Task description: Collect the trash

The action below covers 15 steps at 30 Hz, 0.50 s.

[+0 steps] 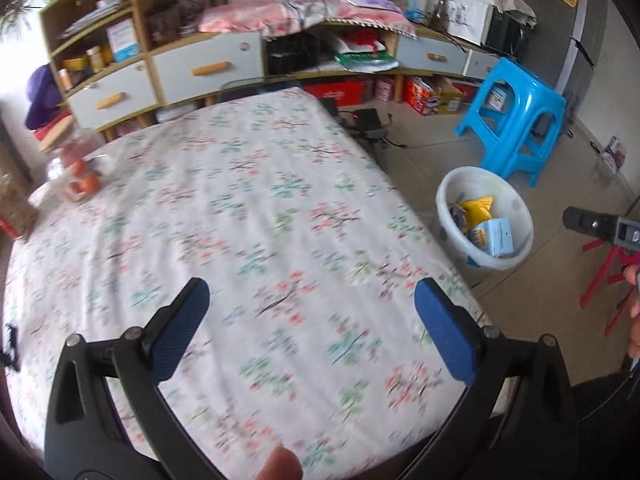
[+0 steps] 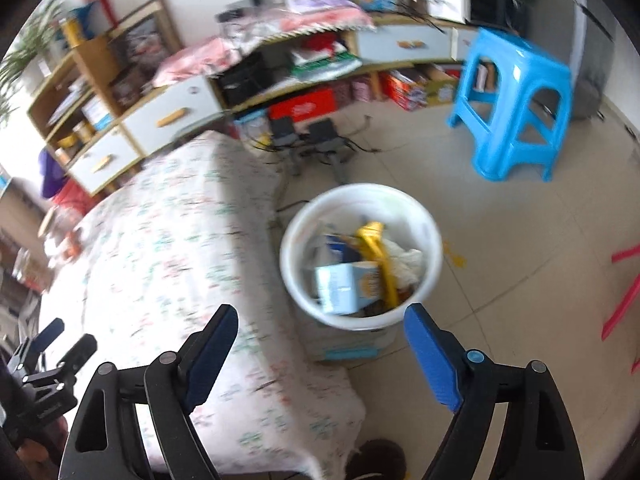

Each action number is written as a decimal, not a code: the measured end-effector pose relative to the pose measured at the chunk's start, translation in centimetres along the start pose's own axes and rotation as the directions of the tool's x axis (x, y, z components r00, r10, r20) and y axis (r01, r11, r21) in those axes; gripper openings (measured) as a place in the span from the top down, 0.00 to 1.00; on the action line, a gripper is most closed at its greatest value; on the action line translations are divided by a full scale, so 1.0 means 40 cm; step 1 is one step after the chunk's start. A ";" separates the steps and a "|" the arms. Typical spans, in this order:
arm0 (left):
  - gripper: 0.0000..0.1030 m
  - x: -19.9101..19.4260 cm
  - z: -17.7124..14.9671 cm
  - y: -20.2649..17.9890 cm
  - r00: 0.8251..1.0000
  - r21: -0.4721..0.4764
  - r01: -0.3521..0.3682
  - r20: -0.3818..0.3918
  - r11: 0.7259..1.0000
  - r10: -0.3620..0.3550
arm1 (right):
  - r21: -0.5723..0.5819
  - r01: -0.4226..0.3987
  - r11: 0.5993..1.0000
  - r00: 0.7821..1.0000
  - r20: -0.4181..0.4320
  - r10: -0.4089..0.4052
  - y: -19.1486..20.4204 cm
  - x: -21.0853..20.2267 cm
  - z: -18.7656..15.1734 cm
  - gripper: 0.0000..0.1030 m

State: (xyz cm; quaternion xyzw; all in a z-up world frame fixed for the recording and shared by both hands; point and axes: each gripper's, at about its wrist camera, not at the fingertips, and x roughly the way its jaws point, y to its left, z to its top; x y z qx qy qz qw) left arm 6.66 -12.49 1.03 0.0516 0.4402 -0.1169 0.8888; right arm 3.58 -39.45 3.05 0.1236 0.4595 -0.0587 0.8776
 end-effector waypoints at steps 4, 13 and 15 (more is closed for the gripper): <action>0.01 -0.055 -0.033 0.037 1.000 -0.016 -0.018 0.006 1.000 0.018 | -0.047 -0.017 0.999 0.999 0.043 0.019 0.066 -0.053 -0.039 0.15; 0.01 -0.134 -0.136 0.091 1.000 -0.133 0.011 0.030 0.991 -0.008 | -0.129 0.014 0.992 0.984 0.176 0.009 0.168 -0.128 -0.168 0.11; 0.01 -0.139 -0.153 0.096 0.999 -0.148 0.000 0.039 0.989 0.006 | -0.144 0.036 0.989 0.978 0.206 -0.006 0.181 -0.130 -0.197 0.10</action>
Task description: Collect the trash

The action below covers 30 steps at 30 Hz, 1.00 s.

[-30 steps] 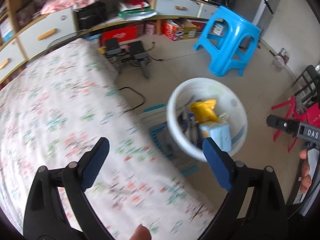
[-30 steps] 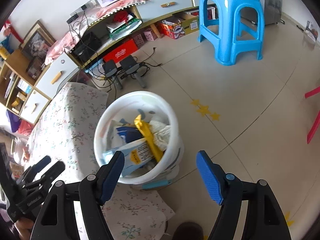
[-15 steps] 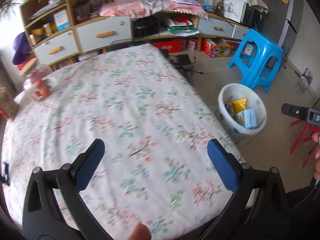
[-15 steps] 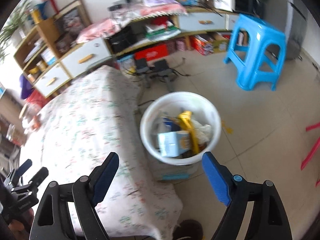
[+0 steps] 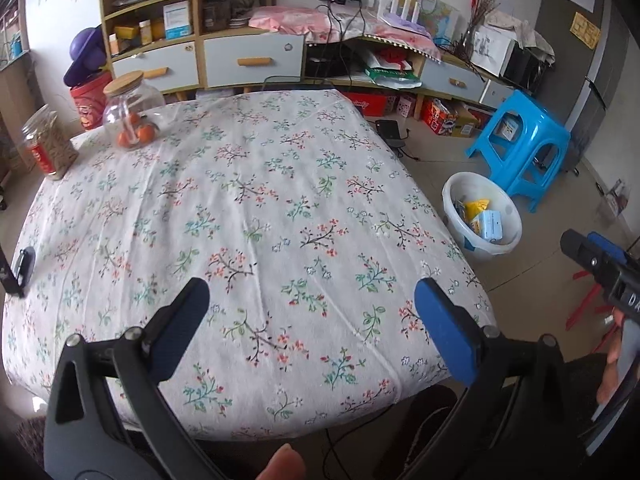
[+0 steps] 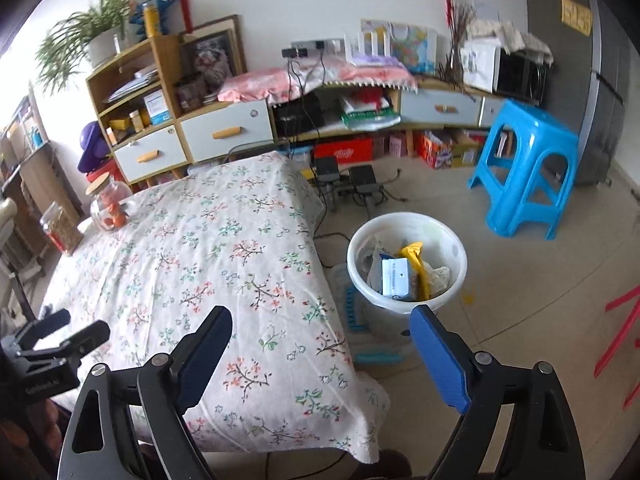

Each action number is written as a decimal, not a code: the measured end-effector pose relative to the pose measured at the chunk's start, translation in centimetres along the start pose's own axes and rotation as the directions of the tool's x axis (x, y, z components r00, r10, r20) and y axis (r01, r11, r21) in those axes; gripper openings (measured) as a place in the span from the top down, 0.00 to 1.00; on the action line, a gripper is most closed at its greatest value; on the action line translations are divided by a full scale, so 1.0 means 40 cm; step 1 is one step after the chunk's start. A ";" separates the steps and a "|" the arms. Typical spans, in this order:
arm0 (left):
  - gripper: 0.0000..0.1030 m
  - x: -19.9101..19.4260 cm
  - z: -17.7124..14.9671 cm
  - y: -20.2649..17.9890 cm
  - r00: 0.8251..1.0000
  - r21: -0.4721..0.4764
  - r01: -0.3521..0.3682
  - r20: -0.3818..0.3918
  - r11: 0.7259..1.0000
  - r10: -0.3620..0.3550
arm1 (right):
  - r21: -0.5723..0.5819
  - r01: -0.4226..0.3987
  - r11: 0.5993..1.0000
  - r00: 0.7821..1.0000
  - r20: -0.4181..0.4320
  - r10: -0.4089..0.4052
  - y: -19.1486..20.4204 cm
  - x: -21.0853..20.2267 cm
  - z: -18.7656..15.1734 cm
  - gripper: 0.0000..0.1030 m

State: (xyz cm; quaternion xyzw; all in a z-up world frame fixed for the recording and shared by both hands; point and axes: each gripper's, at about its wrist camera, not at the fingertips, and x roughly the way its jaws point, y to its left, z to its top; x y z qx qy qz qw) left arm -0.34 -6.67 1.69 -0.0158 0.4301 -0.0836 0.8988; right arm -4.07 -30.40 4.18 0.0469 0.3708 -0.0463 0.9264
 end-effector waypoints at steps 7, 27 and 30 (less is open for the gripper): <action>0.01 0.005 -0.027 0.012 0.998 -0.020 -0.045 0.042 0.999 0.046 | -0.035 0.050 0.998 0.999 -0.010 -0.051 0.020 0.054 -0.058 0.10; 0.01 0.012 -0.050 0.012 0.997 0.000 -0.056 0.043 0.998 0.056 | -0.022 0.048 0.999 0.999 -0.021 -0.049 0.022 0.082 -0.065 0.10; 0.01 0.011 -0.050 0.014 0.998 -0.005 -0.055 0.041 0.998 0.055 | -0.022 0.043 0.999 0.999 -0.022 -0.043 0.023 0.083 -0.064 0.10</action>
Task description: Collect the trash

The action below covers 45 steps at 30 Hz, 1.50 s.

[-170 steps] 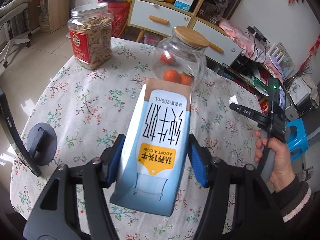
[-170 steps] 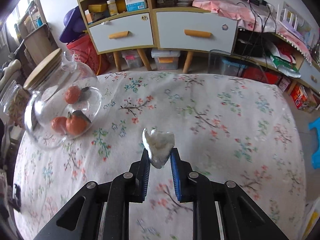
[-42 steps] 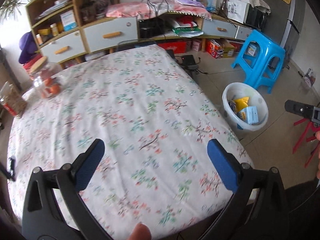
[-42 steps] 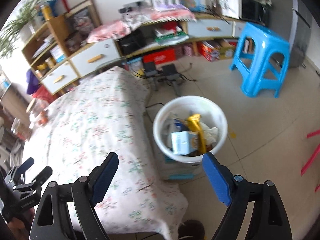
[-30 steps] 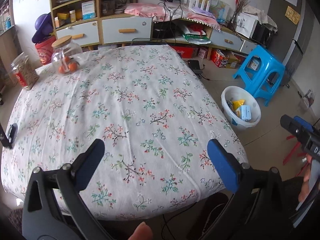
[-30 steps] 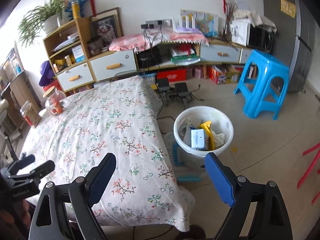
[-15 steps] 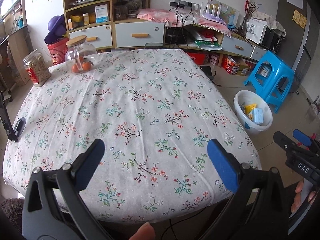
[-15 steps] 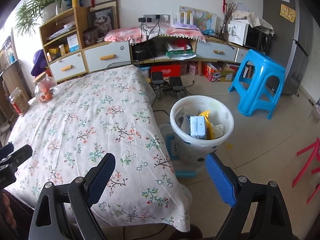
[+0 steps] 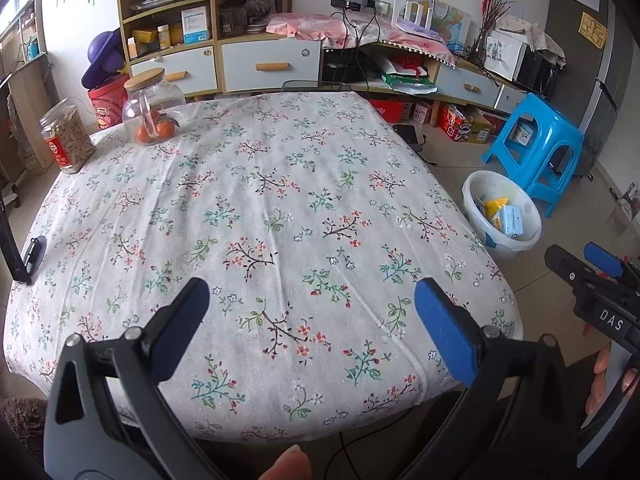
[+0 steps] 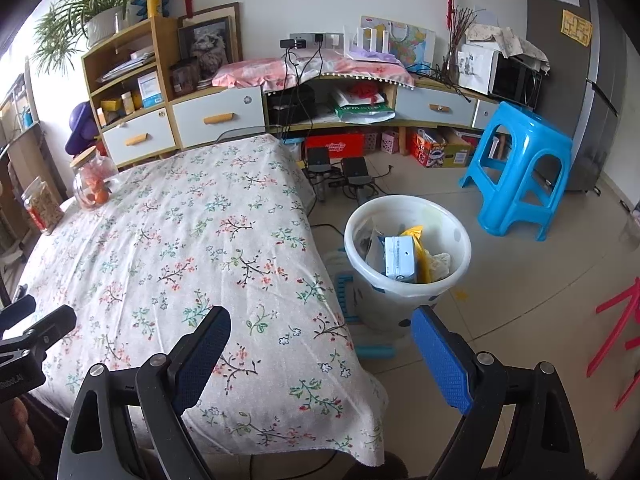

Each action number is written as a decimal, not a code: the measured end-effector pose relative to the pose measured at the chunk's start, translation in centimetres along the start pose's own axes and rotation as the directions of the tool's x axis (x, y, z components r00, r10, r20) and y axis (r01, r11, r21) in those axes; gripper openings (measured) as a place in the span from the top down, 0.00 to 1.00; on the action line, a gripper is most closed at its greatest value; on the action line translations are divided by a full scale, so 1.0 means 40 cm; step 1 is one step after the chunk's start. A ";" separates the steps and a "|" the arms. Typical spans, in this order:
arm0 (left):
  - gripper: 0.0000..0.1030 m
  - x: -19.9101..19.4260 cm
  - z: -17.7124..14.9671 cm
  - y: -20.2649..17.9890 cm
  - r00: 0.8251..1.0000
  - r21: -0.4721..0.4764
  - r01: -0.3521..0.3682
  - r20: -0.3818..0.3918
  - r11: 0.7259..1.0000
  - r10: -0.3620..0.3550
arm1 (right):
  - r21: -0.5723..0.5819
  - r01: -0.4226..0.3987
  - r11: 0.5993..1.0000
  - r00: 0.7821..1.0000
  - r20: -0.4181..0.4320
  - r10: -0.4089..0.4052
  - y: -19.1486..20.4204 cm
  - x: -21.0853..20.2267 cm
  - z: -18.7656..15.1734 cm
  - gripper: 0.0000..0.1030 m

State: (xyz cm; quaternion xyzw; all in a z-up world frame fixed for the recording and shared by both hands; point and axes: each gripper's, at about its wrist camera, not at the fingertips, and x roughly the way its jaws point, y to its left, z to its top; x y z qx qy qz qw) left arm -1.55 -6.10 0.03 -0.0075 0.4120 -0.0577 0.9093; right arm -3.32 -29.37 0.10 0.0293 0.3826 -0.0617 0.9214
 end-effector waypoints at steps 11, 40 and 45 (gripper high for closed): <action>0.01 -0.001 0.001 0.001 1.000 -0.001 0.002 0.000 1.000 -0.002 | -0.001 -0.011 1.000 1.000 -0.004 0.011 0.005 0.003 -0.001 0.10; 0.01 -0.005 0.002 0.009 1.000 -0.013 0.008 0.005 1.000 -0.008 | -0.002 -0.006 1.000 1.000 -0.002 0.006 0.015 0.006 0.002 0.10; 0.01 -0.006 0.002 0.009 1.000 -0.012 0.010 0.005 1.000 -0.010 | -0.005 -0.007 1.000 1.000 -0.003 0.007 0.018 0.009 -0.001 0.10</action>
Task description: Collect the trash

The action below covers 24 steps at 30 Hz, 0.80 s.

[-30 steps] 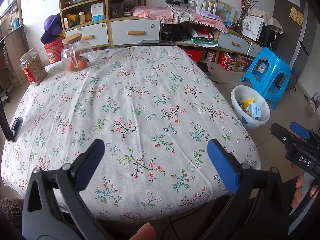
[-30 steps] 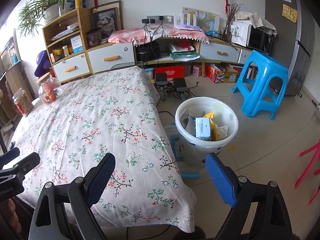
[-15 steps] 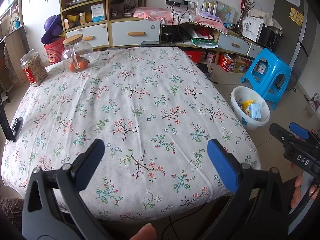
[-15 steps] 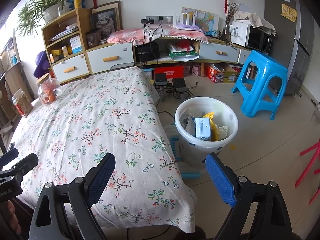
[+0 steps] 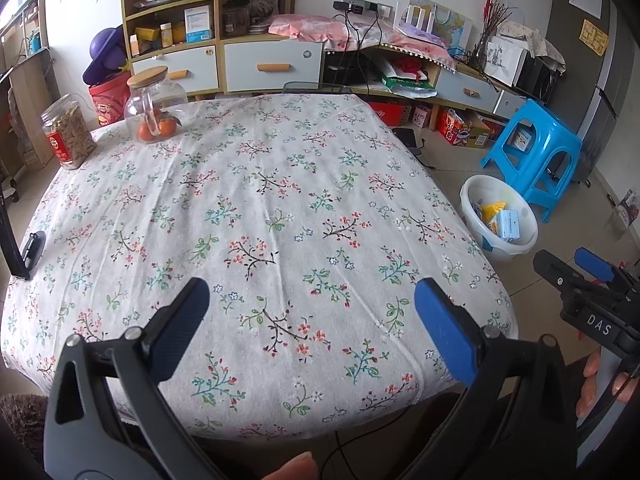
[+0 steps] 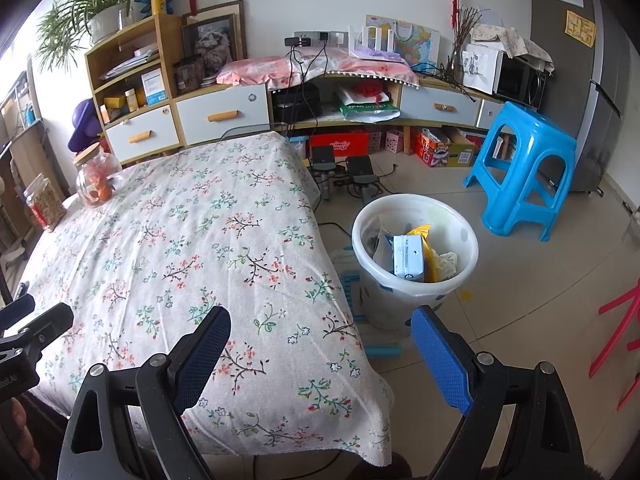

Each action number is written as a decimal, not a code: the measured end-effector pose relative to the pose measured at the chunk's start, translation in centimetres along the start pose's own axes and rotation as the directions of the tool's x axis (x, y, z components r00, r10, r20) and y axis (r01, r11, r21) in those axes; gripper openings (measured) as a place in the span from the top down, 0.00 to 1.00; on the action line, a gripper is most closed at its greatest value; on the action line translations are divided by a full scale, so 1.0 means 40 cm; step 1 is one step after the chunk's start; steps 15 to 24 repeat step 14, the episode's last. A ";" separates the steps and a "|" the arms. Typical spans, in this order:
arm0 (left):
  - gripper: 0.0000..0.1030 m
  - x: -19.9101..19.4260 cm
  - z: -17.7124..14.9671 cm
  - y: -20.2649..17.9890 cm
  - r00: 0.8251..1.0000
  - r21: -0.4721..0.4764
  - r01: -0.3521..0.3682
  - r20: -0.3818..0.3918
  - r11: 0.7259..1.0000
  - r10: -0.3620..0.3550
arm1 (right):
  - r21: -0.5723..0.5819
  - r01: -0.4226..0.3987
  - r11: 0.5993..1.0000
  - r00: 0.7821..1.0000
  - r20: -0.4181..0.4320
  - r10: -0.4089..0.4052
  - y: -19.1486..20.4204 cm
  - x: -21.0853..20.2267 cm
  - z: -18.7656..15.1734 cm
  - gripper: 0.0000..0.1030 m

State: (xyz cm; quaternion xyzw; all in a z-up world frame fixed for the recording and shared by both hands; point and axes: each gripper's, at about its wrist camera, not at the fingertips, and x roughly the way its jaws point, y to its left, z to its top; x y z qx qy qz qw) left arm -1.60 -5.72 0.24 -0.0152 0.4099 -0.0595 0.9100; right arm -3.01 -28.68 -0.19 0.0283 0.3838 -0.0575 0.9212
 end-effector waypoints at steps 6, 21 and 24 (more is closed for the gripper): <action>0.01 0.000 0.001 -0.002 1.000 -0.005 -0.001 0.001 1.000 0.001 | 0.000 0.000 1.000 1.000 0.000 0.000 0.000 0.000 0.000 0.10; 0.01 0.000 0.001 0.000 1.000 -0.035 0.025 0.004 0.999 -0.025 | -0.003 -0.008 1.000 1.000 0.012 0.008 0.000 -0.004 0.001 0.10; 0.01 0.000 0.001 0.000 1.000 -0.035 0.025 0.004 0.999 -0.025 | -0.003 -0.008 1.000 1.000 0.012 0.008 0.000 -0.004 0.001 0.10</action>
